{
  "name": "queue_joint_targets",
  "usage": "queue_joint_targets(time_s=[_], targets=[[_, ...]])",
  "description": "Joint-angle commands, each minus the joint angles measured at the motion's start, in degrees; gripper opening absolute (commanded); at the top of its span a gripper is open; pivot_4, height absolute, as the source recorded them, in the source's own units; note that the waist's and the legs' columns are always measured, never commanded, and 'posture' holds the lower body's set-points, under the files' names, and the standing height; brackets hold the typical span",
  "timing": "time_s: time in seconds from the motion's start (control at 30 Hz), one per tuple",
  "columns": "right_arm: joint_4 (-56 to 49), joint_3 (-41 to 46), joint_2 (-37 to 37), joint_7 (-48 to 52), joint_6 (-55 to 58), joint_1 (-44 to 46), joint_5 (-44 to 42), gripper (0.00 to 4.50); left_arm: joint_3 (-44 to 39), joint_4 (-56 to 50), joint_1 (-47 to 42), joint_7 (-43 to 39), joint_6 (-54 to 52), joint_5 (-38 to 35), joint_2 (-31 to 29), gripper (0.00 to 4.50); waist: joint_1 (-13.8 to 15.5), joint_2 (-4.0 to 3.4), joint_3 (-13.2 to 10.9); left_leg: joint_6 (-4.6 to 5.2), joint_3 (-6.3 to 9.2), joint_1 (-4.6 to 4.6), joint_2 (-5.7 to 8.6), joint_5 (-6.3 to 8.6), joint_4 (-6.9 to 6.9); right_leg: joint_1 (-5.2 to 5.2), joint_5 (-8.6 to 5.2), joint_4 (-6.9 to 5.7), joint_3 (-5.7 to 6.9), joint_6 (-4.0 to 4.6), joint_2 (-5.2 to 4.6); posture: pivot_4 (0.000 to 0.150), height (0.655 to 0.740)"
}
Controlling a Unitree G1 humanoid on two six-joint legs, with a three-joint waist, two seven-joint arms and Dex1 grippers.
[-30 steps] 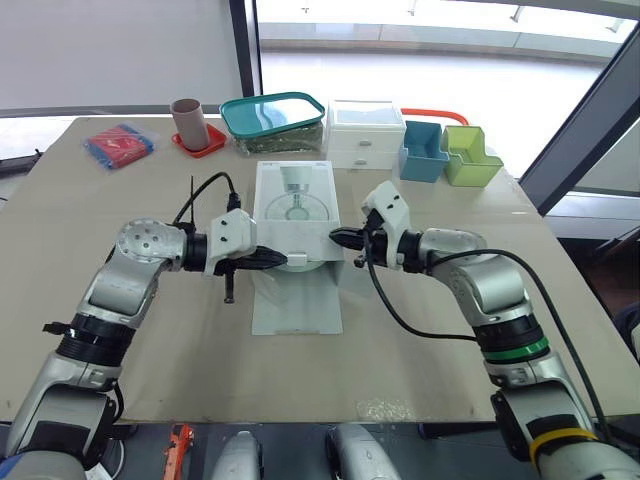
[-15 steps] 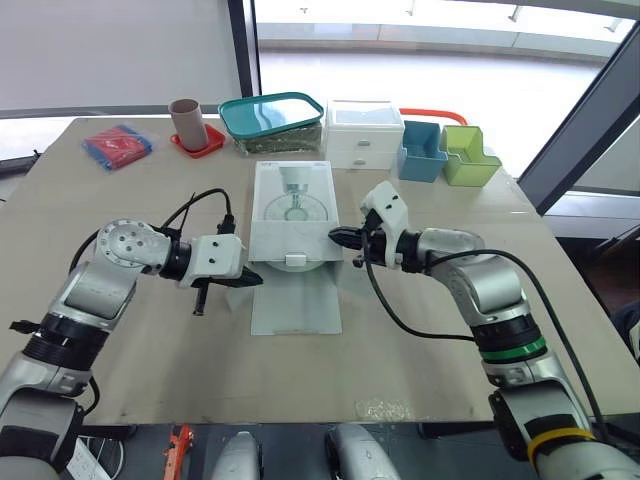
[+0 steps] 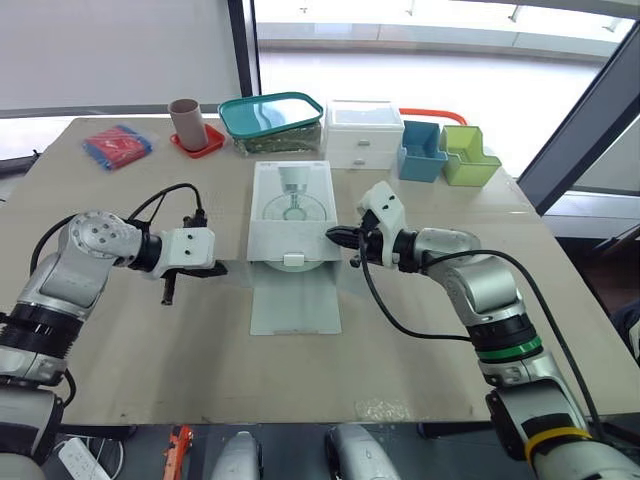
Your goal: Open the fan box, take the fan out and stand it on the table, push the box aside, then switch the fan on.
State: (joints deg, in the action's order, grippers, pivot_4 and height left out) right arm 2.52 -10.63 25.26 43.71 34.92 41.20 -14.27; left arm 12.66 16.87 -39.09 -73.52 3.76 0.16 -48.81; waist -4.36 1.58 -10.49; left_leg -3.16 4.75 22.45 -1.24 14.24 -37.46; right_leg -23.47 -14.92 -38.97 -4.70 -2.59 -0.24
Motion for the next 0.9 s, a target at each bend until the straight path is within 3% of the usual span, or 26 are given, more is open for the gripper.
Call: queue_joint_targets(time_s=[0.03,0.37,0.6,0.73,0.9], targets=[[0.08,-0.03,-0.22,0.34,0.15,0.08,0.35,0.03,-1.53,3.85,-2.30,4.09,4.39,1.36,1.72,0.00,0.00,0.00,0.00,0.00,0.01,0.01,0.00,0.00,-0.01,-0.01,0.00,0.00,0.01,0.00,0.00,0.150,0.7400],[-0.81,-0.01,-0.23,0.28,0.37,-0.81,0.33,0.03,-5.42,6.18,-1.72,7.71,1.52,-5.22,10.29,0.00,0.02,-0.01,0.00,0.01,0.01,0.01,-0.02,0.01,0.00,-0.02,0.01,-0.02,0.02,0.01,0.00,0.150,0.7400],[-1.17,-0.07,-0.28,0.33,0.68,-0.71,0.26,0.03,-5.75,3.91,0.14,6.55,0.02,-4.20,7.35,0.00,0.03,0.00,0.01,0.01,0.03,0.02,0.03,0.01,-0.03,0.00,0.00,-0.03,0.03,0.00,-0.04,0.150,0.7400],[-1.22,0.07,-0.19,0.22,0.97,-0.59,0.29,0.03,-7.83,-4.60,4.09,5.44,-4.16,-6.91,3.85,0.00,-0.08,0.00,0.00,0.01,0.02,0.01,0.00,0.01,0.01,-0.02,0.00,-0.03,0.03,0.00,-0.04,0.150,0.7400],[-1.09,0.24,-0.52,0.16,1.47,-0.13,0.08,0.03,-12.13,-24.23,15.17,2.31,-16.33,-15.76,-2.16,0.00,-0.12,0.00,0.00,0.04,0.00,0.02,-0.04,0.02,0.04,-0.03,-0.03,-0.01,0.02,0.01,-0.04,0.150,0.7400]])
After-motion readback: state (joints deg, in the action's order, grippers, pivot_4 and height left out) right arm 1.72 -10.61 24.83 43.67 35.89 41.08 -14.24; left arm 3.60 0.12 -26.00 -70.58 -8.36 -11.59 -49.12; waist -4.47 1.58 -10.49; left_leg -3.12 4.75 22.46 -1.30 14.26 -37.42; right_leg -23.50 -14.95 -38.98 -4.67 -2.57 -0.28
